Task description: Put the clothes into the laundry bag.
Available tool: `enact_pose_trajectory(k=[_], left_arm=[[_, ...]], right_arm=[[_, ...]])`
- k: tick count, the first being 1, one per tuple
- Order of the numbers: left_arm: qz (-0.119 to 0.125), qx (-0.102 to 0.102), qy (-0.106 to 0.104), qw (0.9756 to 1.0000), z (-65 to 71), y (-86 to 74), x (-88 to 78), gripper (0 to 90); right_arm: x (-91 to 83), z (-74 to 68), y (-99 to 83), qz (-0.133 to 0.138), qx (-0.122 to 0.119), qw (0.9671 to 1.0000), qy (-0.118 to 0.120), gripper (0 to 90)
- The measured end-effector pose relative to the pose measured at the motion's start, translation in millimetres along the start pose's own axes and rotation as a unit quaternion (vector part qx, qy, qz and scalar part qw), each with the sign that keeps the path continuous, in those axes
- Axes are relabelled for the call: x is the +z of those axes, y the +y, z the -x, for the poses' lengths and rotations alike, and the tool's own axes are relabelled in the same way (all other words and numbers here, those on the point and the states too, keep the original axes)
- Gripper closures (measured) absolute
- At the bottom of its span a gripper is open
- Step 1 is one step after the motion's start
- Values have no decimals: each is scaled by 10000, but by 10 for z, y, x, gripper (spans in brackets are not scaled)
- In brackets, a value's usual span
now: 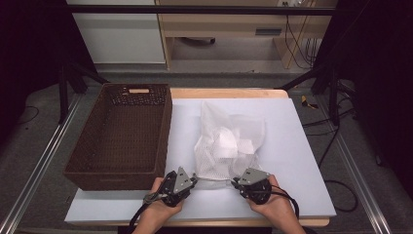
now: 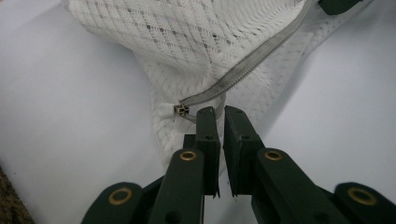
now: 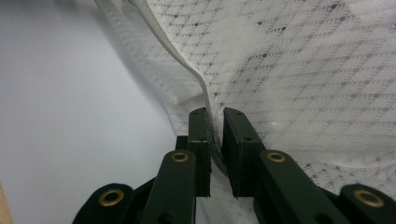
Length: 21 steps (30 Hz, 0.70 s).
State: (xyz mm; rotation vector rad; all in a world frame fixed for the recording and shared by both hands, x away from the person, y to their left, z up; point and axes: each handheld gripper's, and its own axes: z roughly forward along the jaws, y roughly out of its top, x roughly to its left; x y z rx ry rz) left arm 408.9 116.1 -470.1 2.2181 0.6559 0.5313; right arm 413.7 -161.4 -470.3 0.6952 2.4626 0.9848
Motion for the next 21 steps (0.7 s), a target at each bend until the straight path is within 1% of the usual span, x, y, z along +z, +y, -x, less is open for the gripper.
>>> enact_pose_trajectory(k=[1, 2, 5, 8, 9, 12, 13, 14, 15, 16, 17, 19, 21], left_arm=[[38, -23, 17, 10000, 1, 1, -12, 829], [42, 7, 35, 10000, -4, 4, -30, 817], [109, -47, 81, 9999, -7, 9, -70, 778], [184, -88, 133, 9997, 7, 18, -96, 715], [249, -100, 164, 9995, 12, 26, -106, 691], [342, -119, 210, 9991, 11, 52, -129, 653], [418, -167, 212, 9988, 10, 59, -133, 637], [459, -196, 231, 9985, 9, 64, -137, 619], [461, -178, 260, 9984, 1, 69, -147, 607], [522, -246, 278, 9979, 3, 72, -147, 591], [513, -220, 291, 9980, -5, 75, -156, 579], [590, -294, 309, 9973, -1, 82, -153, 553], [649, -315, 306, 9969, -1, 96, -161, 528]], right_arm=[[1, 2, -4, 35, 14, 10000, 48, 809], [1, 3, -6, 11, -8, 10000, 66, 801], [21, -10, -3, -27, -40, 10000, 81, 773], [31, -26, -5, -87, -66, 9999, 99, 709], [27, -29, -4, -97, -58, 9999, 109, 681], [-3, -32, -3, 10, 22, 10000, 86, 600], [-17, -29, -3, 45, 42, 9999, 82, 567], [-28, -27, -3, 87, 54, 9999, 68, 546], [-43, -29, -2, 121, 91, 9999, 78, 533], [-56, -30, -3, 167, 128, 9997, 91, 511], [-68, -31, -1, 209, 166, 9996, 91, 491], [-94, -27, 1, 275, 203, 9994, 72, 443], [-126, -11, 6, 318, 253, 9992, 39, 395]])
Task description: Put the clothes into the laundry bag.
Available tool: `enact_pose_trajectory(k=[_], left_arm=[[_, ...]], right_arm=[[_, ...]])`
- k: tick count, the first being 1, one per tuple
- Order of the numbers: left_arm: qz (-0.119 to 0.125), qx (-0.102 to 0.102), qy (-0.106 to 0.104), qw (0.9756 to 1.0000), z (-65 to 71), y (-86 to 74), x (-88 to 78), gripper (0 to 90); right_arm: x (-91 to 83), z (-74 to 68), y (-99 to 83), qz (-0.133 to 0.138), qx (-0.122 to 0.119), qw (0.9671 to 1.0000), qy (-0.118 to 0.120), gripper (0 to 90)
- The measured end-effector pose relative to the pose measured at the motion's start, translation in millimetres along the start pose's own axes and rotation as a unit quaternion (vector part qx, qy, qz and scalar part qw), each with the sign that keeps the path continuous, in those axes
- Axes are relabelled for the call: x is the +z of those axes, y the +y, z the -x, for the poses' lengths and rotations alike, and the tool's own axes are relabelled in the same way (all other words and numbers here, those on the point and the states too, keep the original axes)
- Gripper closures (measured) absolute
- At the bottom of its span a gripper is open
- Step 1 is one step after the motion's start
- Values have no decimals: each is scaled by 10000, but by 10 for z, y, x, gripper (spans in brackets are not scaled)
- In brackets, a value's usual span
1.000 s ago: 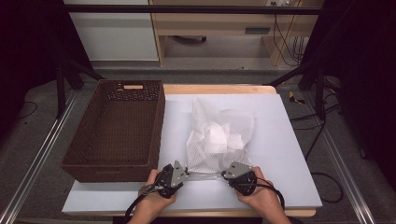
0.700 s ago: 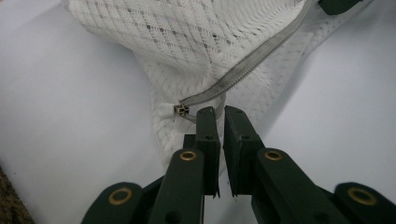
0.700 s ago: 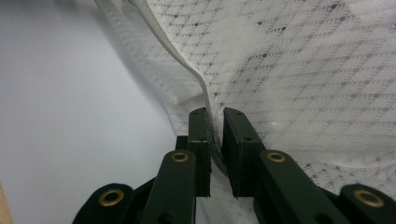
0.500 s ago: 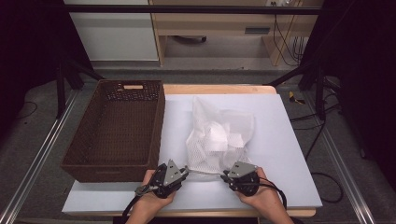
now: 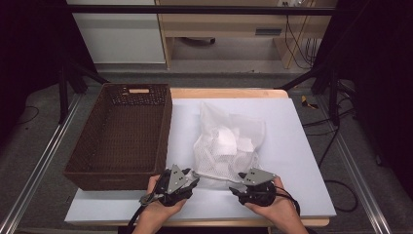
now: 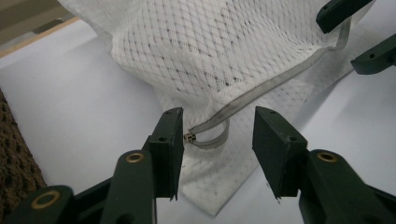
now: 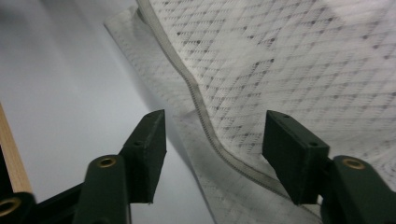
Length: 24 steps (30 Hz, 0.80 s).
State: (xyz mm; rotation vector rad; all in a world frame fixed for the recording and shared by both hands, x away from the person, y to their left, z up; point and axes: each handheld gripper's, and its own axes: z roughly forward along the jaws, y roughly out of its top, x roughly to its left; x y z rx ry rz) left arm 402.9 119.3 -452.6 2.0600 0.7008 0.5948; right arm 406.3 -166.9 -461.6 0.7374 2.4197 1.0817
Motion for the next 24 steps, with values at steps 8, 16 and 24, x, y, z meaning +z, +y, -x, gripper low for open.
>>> enact_pose_trajectory(k=[8, 16, 24], left_arm=[[117, -105, 13, 9999, 10, 31, 0, 398], [201, -358, -27, 9992, 21, 65, 25, 243], [285, -405, -112, 9987, 39, 99, 5, 185]], right_arm=[[-99, 66, 31, 406, 236, 9989, -46, 257], [-194, 176, 54, 835, 614, 9941, -304, 147], [-253, 294, 45, 1017, 962, 9864, -864, 86]])
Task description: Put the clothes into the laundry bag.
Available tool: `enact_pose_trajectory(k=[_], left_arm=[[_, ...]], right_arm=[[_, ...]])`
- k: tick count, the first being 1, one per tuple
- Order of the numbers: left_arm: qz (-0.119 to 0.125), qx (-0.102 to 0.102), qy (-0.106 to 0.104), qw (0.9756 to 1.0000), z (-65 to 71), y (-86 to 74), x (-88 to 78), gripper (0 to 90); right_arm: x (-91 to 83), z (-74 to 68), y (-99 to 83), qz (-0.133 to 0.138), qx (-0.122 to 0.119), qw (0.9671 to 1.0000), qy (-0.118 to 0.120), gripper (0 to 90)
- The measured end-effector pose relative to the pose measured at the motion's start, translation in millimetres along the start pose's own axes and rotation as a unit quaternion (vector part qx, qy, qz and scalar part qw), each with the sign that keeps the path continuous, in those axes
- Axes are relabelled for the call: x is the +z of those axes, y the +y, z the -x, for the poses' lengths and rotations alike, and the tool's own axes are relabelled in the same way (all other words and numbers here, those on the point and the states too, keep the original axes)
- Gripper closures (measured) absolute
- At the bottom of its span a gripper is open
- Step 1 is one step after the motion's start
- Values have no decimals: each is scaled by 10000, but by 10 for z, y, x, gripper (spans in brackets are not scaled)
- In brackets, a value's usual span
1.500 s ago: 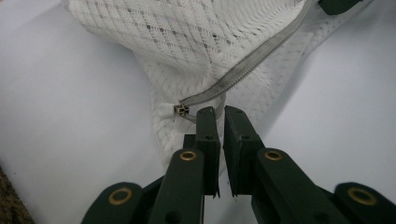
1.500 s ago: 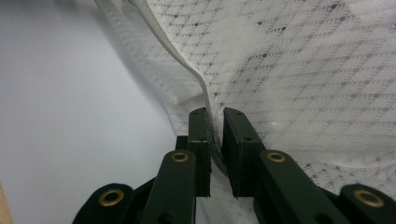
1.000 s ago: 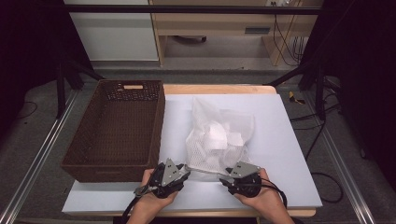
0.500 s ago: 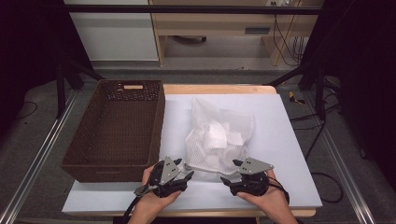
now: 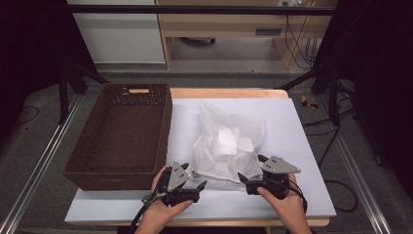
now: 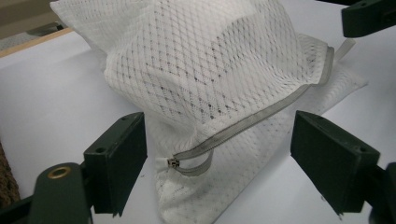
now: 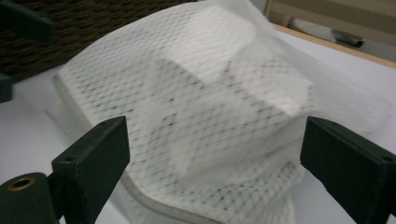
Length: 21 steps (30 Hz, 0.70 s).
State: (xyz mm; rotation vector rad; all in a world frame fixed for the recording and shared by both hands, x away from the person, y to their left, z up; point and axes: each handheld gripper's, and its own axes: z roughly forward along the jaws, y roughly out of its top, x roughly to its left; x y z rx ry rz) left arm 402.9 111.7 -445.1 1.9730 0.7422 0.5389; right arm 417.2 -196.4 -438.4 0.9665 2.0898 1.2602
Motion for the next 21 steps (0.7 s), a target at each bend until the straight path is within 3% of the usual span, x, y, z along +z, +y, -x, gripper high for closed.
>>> enact_pose_trajectory(k=[10, 21], left_arm=[[181, -147, -25, 9997, -17, 69, -57, 172], [383, -317, -3, 9988, -75, 200, -214, 152]], right_arm=[[-83, 153, -9, 148, 268, 9965, -772, 76], [-157, 289, -37, 216, 539, 9896, -1319, 68]])
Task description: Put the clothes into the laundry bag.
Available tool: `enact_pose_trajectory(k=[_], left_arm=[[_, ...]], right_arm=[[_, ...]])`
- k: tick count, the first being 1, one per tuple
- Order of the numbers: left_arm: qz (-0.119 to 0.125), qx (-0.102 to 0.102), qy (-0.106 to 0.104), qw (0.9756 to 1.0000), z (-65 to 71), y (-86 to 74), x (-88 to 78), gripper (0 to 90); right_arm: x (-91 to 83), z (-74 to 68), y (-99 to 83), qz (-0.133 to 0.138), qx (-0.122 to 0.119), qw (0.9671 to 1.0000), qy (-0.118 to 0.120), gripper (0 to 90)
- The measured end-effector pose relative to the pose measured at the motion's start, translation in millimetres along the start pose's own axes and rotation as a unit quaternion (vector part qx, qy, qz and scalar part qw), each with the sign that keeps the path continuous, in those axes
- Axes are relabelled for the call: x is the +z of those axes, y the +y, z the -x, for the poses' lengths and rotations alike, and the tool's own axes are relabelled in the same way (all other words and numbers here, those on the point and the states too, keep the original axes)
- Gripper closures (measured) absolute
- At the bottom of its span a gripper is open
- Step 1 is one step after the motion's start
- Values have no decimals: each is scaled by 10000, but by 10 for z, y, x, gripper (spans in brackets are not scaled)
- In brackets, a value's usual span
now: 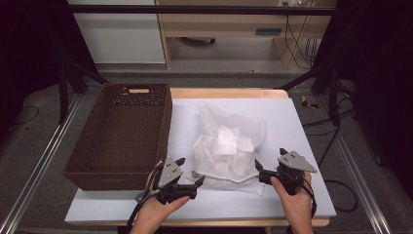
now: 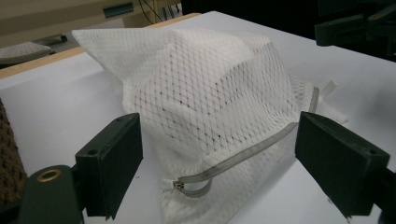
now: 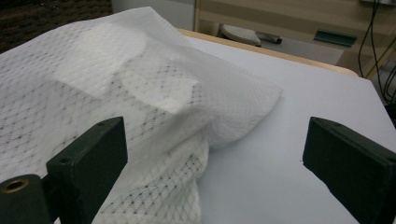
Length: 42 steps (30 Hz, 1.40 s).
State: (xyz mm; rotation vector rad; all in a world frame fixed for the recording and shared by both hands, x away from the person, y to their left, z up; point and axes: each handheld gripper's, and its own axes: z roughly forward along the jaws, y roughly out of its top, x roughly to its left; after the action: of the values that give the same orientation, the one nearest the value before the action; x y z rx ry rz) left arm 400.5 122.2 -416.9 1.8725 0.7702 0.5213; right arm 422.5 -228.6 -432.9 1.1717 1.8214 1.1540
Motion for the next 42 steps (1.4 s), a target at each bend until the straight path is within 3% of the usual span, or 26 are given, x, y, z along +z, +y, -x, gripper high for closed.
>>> enact_pose_trajectory(k=[8, 25, 33, 42], left_arm=[[125, -160, 97, 9997, -106, 107, -156, 138], [275, -393, 578, 9972, -449, 245, -516, 129], [261, -390, 980, 9941, -650, 271, -692, 120], [100, -548, 1363, 9891, -922, 221, -854, 100]], right_arm=[[-8, 99, -25, 2, 129, 9998, -176, 66], [-22, 298, -74, -18, 478, 9977, -474, 64], [-32, 452, -136, -101, 750, 9950, -651, 62], [-6, 571, -230, -426, 868, 9892, -1101, 81]])
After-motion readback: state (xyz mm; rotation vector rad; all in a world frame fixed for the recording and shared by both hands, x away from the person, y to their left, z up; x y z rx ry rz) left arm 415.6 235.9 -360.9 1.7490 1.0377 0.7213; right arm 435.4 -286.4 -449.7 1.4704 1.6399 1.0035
